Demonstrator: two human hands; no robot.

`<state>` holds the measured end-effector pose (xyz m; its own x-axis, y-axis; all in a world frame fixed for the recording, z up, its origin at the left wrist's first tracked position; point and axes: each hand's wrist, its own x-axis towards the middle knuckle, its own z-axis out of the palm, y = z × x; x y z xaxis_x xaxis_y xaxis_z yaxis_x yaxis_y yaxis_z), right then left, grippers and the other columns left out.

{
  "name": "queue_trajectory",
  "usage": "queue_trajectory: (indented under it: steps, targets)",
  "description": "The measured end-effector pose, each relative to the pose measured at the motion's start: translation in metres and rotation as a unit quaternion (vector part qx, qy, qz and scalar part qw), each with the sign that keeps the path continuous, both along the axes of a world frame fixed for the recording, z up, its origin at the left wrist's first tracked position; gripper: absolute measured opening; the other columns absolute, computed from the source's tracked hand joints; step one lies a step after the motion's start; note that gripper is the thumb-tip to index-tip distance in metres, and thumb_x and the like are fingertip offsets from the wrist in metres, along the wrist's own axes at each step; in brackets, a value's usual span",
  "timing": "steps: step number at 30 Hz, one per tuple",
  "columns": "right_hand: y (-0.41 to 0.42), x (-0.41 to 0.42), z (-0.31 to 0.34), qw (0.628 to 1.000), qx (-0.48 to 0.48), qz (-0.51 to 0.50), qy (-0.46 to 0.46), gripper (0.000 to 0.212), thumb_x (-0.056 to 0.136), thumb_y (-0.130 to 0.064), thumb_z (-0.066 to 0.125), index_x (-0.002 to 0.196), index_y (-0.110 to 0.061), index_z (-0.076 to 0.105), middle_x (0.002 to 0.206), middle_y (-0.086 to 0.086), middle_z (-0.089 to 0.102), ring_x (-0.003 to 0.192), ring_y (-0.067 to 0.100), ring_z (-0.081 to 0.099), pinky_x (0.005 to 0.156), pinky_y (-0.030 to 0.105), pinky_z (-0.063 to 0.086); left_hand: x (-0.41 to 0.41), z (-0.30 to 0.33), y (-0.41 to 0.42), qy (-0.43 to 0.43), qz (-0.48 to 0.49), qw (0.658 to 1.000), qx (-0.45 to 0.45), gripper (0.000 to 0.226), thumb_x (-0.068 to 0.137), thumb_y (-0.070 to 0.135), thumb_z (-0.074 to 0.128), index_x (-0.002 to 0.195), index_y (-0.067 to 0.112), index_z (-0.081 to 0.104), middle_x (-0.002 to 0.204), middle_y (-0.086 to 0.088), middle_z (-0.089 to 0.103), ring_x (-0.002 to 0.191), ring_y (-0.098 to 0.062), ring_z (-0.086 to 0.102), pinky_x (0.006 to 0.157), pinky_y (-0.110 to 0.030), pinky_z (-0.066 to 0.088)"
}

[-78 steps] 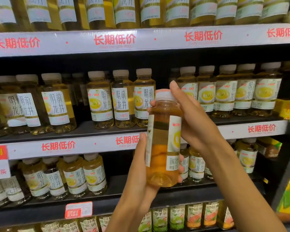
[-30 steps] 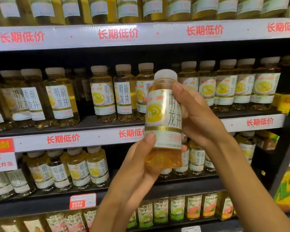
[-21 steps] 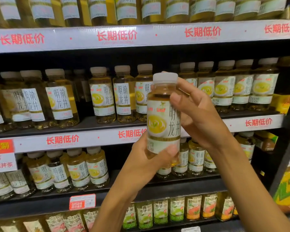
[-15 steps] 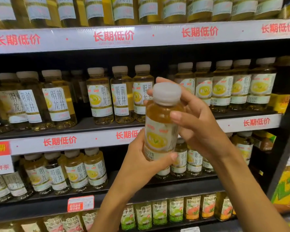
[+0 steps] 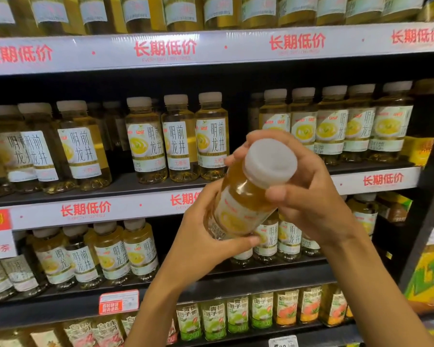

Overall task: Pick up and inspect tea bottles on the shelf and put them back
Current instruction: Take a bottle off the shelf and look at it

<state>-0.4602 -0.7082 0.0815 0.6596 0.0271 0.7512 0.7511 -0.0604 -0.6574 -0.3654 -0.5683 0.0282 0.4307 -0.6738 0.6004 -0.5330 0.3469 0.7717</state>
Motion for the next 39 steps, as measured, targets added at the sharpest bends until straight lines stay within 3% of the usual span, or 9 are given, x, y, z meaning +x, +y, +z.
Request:
queue_trajectory:
  steps: [4,9,13,17,21,26,31,36,39]
  targets:
    - [0.002,0.009,0.005,0.996,0.086,0.006,0.02,0.061,0.074,-0.042,0.076,0.123,-0.015,0.05,0.112,0.003,0.066,0.111,0.028,0.059,0.094,0.042,0.049,-0.003,-0.001,0.003,0.041,-0.033,0.999,0.0,0.059,0.064,0.033,0.078,0.118,0.031,0.054,0.11,0.011,0.07,0.1,-0.007,0.067,0.075,-0.015,0.053]
    - [0.003,0.016,0.01,0.991,0.088,-0.092,0.031,0.019,0.09,-0.021,0.057,0.107,-0.013,0.06,0.096,0.001,0.069,0.097,0.021,0.065,0.089,0.039,0.053,-0.014,-0.007,-0.004,0.073,-0.011,0.997,-0.014,0.05,0.074,0.043,0.066,0.12,0.036,0.05,0.114,0.02,0.067,0.106,-0.001,0.063,0.08,-0.012,0.05]
    - [0.006,0.021,0.011,0.98,0.12,-0.145,0.061,0.018,0.091,-0.031,0.055,0.093,-0.023,0.071,0.097,0.001,0.071,0.099,0.018,0.067,0.086,0.029,0.055,-0.021,-0.012,-0.012,0.074,0.036,0.996,-0.045,0.042,0.083,0.054,0.049,0.121,0.036,0.052,0.115,0.023,0.066,0.106,0.003,0.062,0.08,-0.008,0.048]
    - [0.007,0.023,0.016,0.979,0.119,-0.131,0.103,0.049,0.095,-0.042,0.044,0.113,-0.001,0.063,0.103,0.01,0.072,0.1,0.018,0.068,0.081,0.026,0.055,-0.018,-0.013,-0.008,0.205,-0.089,0.974,-0.031,0.051,0.082,0.069,0.049,0.118,0.037,0.064,0.116,0.001,0.07,0.103,-0.016,0.068,0.081,-0.026,0.056]
    - [0.006,0.022,0.018,0.981,0.146,-0.079,0.1,0.04,0.093,-0.043,0.043,0.114,-0.012,0.058,0.095,0.007,0.073,0.1,0.026,0.068,0.093,0.045,0.053,-0.021,-0.012,-0.009,0.311,-0.201,0.929,-0.018,0.066,0.083,0.063,0.054,0.13,0.017,0.058,0.11,-0.018,0.067,0.085,-0.025,0.068,0.069,-0.035,0.056]
    - [0.011,0.014,0.022,0.977,0.107,-0.179,0.049,0.028,0.093,-0.039,0.05,0.108,-0.018,0.059,0.088,-0.001,0.072,0.087,0.017,0.069,0.074,0.032,0.058,-0.016,-0.013,-0.011,0.133,0.008,0.991,-0.028,0.046,0.086,0.068,0.03,0.112,0.046,0.062,0.112,0.016,0.069,0.107,-0.002,0.064,0.088,-0.017,0.05]
    - [0.017,0.014,0.025,0.976,0.095,-0.187,0.061,0.034,0.087,-0.046,0.053,0.109,-0.022,0.061,0.096,0.0,0.074,0.09,0.012,0.07,0.073,0.026,0.057,-0.026,-0.015,-0.02,0.069,0.021,0.997,-0.036,0.044,0.083,0.071,0.04,0.12,0.048,0.046,0.115,0.032,0.062,0.108,0.009,0.058,0.081,-0.004,0.044]
    - [0.006,0.017,0.027,0.983,0.109,-0.077,0.126,0.034,0.093,-0.036,0.047,0.119,-0.018,0.059,0.107,0.006,0.072,0.105,0.022,0.067,0.086,0.032,0.056,-0.015,-0.013,-0.015,0.265,-0.115,0.957,-0.041,0.066,0.079,0.071,0.04,0.117,0.024,0.065,0.101,-0.007,0.073,0.086,-0.021,0.071,0.065,-0.031,0.057]
    - [0.006,0.02,0.027,0.986,0.095,-0.055,0.129,0.03,0.097,-0.029,0.044,0.12,-0.013,0.056,0.1,0.009,0.072,0.101,0.027,0.068,0.088,0.039,0.056,-0.015,-0.011,-0.014,0.33,-0.221,0.918,-0.001,0.068,0.083,0.065,0.038,0.118,0.013,0.064,0.092,-0.016,0.069,0.073,-0.024,0.068,0.056,-0.032,0.055]
